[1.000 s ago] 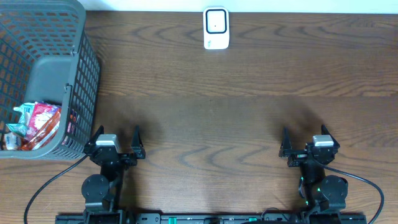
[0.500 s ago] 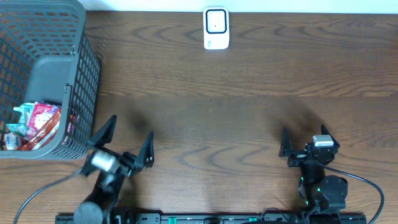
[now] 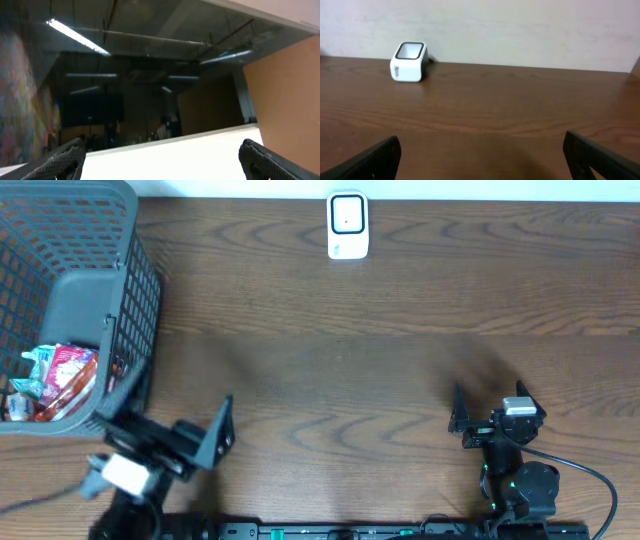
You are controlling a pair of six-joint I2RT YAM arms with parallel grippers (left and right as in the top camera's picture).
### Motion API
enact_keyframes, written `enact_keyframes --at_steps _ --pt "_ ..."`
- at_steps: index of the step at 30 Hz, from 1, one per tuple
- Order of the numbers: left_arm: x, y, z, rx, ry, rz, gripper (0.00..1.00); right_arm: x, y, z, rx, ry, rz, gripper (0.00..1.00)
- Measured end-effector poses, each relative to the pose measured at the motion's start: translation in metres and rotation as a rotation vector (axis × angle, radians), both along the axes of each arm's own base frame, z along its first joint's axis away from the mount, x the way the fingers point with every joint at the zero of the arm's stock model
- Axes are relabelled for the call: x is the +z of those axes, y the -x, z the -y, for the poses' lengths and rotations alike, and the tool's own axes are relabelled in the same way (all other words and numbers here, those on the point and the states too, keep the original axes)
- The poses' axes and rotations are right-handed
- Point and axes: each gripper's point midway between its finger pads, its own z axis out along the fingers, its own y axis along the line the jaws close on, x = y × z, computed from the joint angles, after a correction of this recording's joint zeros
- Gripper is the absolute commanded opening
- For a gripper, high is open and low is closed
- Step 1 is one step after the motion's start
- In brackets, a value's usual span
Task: Scan the item barcode
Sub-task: 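Reach the left gripper into the grey basket toward the snack packs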
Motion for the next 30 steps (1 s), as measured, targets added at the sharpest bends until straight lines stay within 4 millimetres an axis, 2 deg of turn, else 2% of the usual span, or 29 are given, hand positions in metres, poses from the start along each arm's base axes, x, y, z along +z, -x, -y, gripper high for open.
enact_keyframes --at_steps 3,7,11,13,15,18,19,20,22,23,26,30 --pt "0.018 -0.036 -0.006 0.028 0.017 -0.161 0.98 0.0 0.0 0.0 0.0 0.0 0.0 0.99" --pt "0.029 -0.095 -0.016 0.089 0.029 -0.475 0.98 0.0 0.0 0.0 0.0 0.0 0.0 0.99" --pt "0.059 -0.13 -0.029 0.172 -0.002 -0.607 0.98 0.0 0.0 0.0 0.0 0.0 0.0 0.99" --pt "0.081 -0.143 -0.049 0.268 0.006 -0.624 0.98 0.0 0.0 0.0 0.0 0.0 -0.001 0.99" --pt "0.105 -0.155 -0.08 0.397 0.032 -0.611 0.98 0.0 0.0 0.0 0.0 0.0 -0.001 0.99" --pt "0.123 -0.165 -0.13 0.574 0.072 -0.614 0.98 0.0 0.0 0.0 0.0 0.0 0.0 0.99" --pt "0.122 -0.168 -0.144 0.618 0.084 -0.631 0.98 0.0 0.0 0.0 0.0 0.0 -0.001 0.99" --pt "0.117 -0.171 -0.167 0.683 0.103 -0.664 0.98 0.0 0.0 0.0 0.0 0.0 0.0 0.99" --pt "0.097 -0.178 -0.205 0.777 0.134 -0.743 0.98 0.0 0.0 0.0 0.0 0.0 -0.001 0.99" --pt "0.083 -0.181 -0.221 0.813 0.149 -0.792 0.98 0.0 0.0 0.0 0.0 0.0 0.0 0.99" --pt "0.021 -0.19 -0.268 0.897 0.193 -0.998 0.98 0.0 0.0 0.0 0.0 0.0 0.0 0.99" --pt "-0.034 -0.199 -0.304 0.937 0.234 -1.166 0.98 0.0 0.0 0.0 0.0 0.0 -0.001 0.99"
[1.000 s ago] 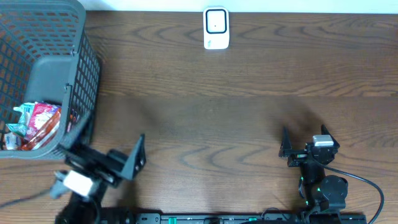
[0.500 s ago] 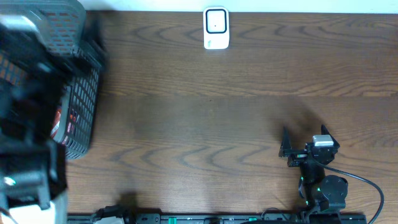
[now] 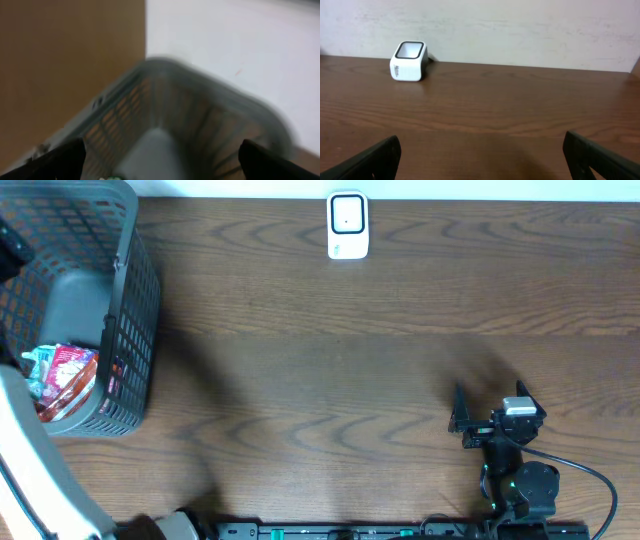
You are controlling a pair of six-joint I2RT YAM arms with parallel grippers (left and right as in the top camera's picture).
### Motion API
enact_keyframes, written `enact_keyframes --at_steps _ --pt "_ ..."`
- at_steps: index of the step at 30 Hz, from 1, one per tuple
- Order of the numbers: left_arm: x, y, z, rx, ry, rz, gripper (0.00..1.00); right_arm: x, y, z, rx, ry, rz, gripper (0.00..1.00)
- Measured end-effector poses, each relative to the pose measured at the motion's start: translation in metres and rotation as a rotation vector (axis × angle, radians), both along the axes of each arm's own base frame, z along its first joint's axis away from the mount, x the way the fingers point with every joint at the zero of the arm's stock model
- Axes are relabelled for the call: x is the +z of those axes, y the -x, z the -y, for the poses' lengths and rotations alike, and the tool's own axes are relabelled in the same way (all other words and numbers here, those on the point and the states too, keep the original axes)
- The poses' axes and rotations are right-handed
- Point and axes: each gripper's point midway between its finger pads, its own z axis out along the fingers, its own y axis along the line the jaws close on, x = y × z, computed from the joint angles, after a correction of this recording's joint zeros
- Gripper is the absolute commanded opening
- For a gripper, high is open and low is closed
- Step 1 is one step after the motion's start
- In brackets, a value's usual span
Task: Scan the item barcode
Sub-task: 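Reach the left gripper into the grey basket toward the snack packs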
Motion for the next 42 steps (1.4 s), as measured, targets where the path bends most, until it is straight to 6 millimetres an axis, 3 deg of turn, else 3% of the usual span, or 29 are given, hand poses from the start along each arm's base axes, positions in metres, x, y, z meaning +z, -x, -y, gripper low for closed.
enact_keyframes --at_steps 4,13,17,19,24,28,36,42 --pt "-0.041 0.0 -0.012 0.023 0.074 -0.111 0.98 0.0 0.0 0.0 0.0 0.0 0.0 0.99" --pt "-0.15 0.019 -0.009 0.102 0.319 -0.445 0.98 0.0 0.0 0.0 0.0 0.0 0.0 0.99" --pt "-0.183 0.028 -0.005 0.226 0.477 -0.505 0.98 0.0 0.0 0.0 0.0 0.0 0.0 0.99" --pt "-0.196 0.029 0.007 0.248 0.589 -0.518 0.98 0.0 0.0 0.0 0.0 0.0 0.0 0.99" --pt "-0.219 0.037 0.023 0.333 0.757 -0.57 0.98 0.0 0.0 0.0 0.0 0.0 0.0 0.99" --pt "-0.238 0.067 0.026 0.582 0.852 -0.653 0.98 0.0 0.0 0.0 0.0 0.0 0.0 0.99" --pt "-0.245 0.079 0.02 0.885 0.927 -0.572 0.98 0.0 0.0 0.0 0.0 0.0 0.0 0.99" --pt "-0.268 0.092 0.027 1.039 0.98 -0.562 0.98 0.0 0.0 0.0 0.0 0.0 0.0 0.99"
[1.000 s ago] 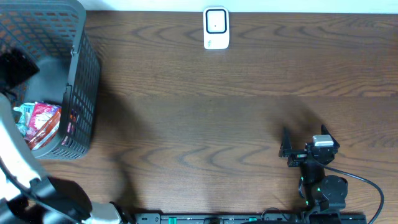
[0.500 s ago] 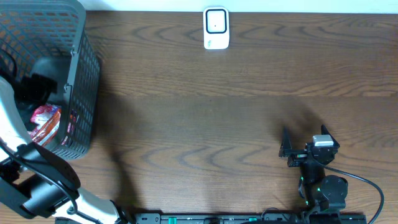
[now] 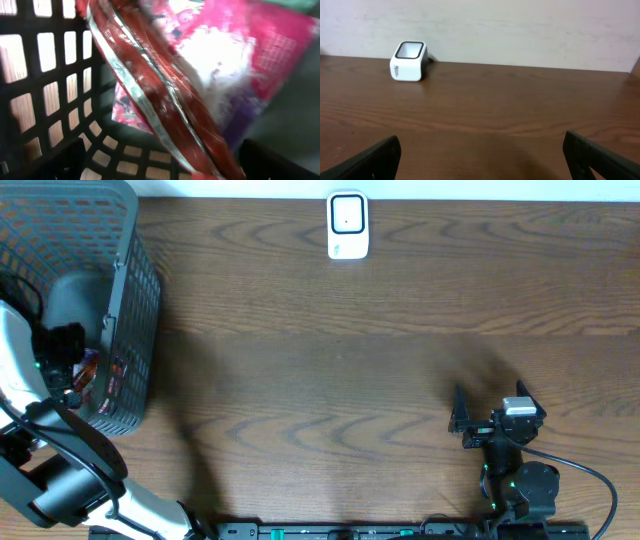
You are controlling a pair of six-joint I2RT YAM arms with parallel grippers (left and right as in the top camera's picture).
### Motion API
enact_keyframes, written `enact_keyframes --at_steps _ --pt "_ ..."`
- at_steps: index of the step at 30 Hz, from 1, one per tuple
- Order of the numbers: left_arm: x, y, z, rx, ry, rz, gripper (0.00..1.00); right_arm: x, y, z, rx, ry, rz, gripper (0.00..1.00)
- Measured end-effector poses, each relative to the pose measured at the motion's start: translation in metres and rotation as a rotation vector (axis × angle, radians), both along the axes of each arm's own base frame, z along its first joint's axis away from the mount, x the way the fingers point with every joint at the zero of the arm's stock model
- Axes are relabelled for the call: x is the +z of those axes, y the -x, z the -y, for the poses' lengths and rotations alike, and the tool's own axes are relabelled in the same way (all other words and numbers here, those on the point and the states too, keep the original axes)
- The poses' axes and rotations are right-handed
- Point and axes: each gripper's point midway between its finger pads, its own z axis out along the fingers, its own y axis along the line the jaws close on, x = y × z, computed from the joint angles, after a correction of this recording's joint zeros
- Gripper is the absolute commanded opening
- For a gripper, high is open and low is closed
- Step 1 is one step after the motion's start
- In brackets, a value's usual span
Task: Scan the item barcode
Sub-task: 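Reach the left gripper into the grey basket toward the snack packs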
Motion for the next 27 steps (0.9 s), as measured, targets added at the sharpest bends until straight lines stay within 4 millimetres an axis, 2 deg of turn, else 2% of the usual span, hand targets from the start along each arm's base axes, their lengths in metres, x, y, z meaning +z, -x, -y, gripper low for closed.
enact_keyframes --at_steps 5,7,9,17,18,19,21,22,23,24,27 --pt "-0.02 -0.013 -0.009 0.015 -0.037 0.052 0.99 0.0 0.0 0.0 0.0 0.0 0.0 0.99" --pt "-0.025 -0.016 -0.012 0.004 -0.047 0.059 0.8 0.0 0.0 0.0 0.0 0.0 0.001 0.99" --pt "-0.028 -0.013 -0.013 -0.006 -0.059 0.045 0.74 0.0 0.0 0.0 0.0 0.0 0.0 0.99" --pt "-0.029 -0.008 -0.019 -0.024 -0.093 0.013 0.75 0.0 0.0 0.0 0.0 0.0 0.0 0.99" --pt "-0.032 -0.007 -0.018 -0.026 -0.096 0.011 0.76 0.0 0.0 0.0 0.0 0.0 0.0 0.99" --pt "-0.037 -0.008 -0.018 -0.03 -0.1 0.012 0.82 0.0 0.0 0.0 0.0 0.0 0.0 0.99" --pt "-0.049 -0.007 -0.014 -0.041 -0.104 0.008 0.82 0.0 0.0 0.0 0.0 0.0 0.0 0.99" --pt "-0.055 -0.007 -0.012 -0.047 -0.107 0.006 0.77 0.0 0.0 0.0 0.0 0.0 0.0 0.99" --pt "-0.058 -0.006 -0.01 -0.05 -0.113 0.005 0.58 0.0 0.0 0.0 0.0 0.0 0.0 0.99" --pt "-0.06 -0.007 -0.009 -0.052 -0.122 0.007 0.47 0.0 0.0 0.0 0.0 0.0 0.0 0.99" --pt "-0.06 -0.003 -0.007 -0.065 -0.126 -0.004 0.21 0.0 0.0 0.0 0.0 0.0 0.0 0.99"
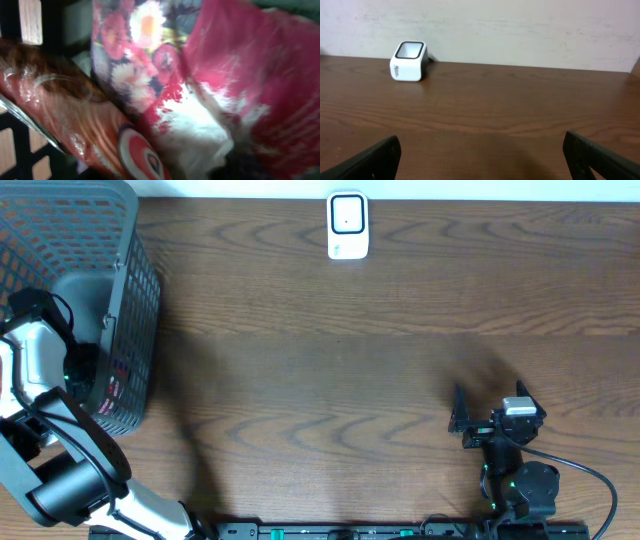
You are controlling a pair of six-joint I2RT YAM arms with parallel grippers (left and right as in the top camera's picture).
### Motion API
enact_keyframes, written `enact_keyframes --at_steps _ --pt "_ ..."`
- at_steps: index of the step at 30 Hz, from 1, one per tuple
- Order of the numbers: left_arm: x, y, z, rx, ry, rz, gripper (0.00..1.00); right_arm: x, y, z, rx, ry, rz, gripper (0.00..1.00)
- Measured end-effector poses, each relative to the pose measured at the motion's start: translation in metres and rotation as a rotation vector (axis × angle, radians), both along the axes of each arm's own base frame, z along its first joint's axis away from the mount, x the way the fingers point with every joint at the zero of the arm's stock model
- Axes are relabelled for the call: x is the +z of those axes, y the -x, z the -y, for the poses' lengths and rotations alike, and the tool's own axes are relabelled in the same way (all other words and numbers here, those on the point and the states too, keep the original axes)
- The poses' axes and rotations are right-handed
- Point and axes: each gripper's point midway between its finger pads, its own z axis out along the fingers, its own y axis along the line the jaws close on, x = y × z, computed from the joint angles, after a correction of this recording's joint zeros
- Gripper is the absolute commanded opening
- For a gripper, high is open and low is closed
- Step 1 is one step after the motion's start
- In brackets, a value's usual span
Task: Scan the item barcode
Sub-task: 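Reach the left gripper into the grey basket toward the snack packs, then grasp the red Top chocolate bar with the left gripper and lift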
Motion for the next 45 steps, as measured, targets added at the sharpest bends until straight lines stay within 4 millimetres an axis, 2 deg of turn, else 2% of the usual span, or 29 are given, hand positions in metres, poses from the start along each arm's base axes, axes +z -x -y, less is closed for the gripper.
enact_keyframes --at_steps 1,2,7,9,12,15,17,19,21,23,26,29,31,34,38,40,43,45 --pt "0.0 0.001 0.0 -0.003 0.0 -0.003 0.12 0.0 0.0 0.0 0.0 0.0 0.0 0.99" --pt "0.0 0.001 -0.001 -0.012 0.001 -0.004 0.08 0.0 0.0 0.0 0.0 0.0 0.0 0.99" --pt "0.015 0.001 -0.008 -0.032 -0.007 0.018 0.08 0.0 0.0 0.0 0.0 0.0 0.0 0.99" --pt "0.034 -0.005 -0.014 -0.035 -0.032 0.067 0.08 0.0 0.0 0.0 0.0 0.0 0.0 0.99" --pt "0.086 -0.019 -0.022 -0.046 -0.113 0.213 0.08 0.0 0.0 0.0 0.0 0.0 0.0 0.99" --pt "0.162 -0.032 -0.023 -0.062 -0.231 0.437 0.08 0.0 0.0 0.0 0.0 0.0 0.0 0.99" --pt "0.21 -0.034 -0.018 -0.078 -0.302 0.576 0.09 0.0 0.0 0.0 0.0 0.0 0.0 0.99" --pt "0.245 -0.029 -0.011 -0.09 -0.354 0.673 0.09 0.0 0.0 0.0 0.0 0.0 0.0 0.99" --pt "0.269 -0.022 -0.004 -0.099 -0.389 0.734 0.09 0.0 0.0 0.0 0.0 0.0 0.0 0.99" --pt "0.278 -0.017 -0.001 -0.102 -0.409 0.754 0.09 0.0 0.0 0.0 0.0 0.0 0.0 0.99" --pt "0.272 -0.018 -0.006 -0.126 -0.425 0.712 0.09 0.0 0.0 0.0 0.0 0.0 0.0 0.99" --pt "0.247 -0.026 -0.014 -0.156 -0.4 0.634 0.09 0.0 0.0 0.0 0.0 0.0 0.0 0.99" --pt "0.219 -0.033 -0.019 -0.169 -0.357 0.562 0.09 0.0 0.0 0.0 0.0 0.0 0.0 0.99" --pt "0.164 -0.04 -0.026 -0.183 -0.264 0.427 0.09 0.0 0.0 0.0 0.0 0.0 0.0 0.99" --pt "0.095 -0.043 -0.028 -0.2 -0.137 0.263 0.13 0.0 0.0 0.0 0.0 0.0 0.001 0.99" --pt "0.066 -0.043 -0.028 -0.208 -0.087 0.202 0.14 0.0 0.0 0.0 0.0 0.0 0.0 0.99" --pt "0.045 -0.042 -0.028 -0.211 -0.049 0.156 0.21 0.0 0.0 0.0 0.0 0.0 0.0 0.99" --pt "0.042 -0.043 -0.028 -0.21 -0.048 0.153 0.24 0.0 0.0 0.0 0.0 0.0 0.001 0.99"
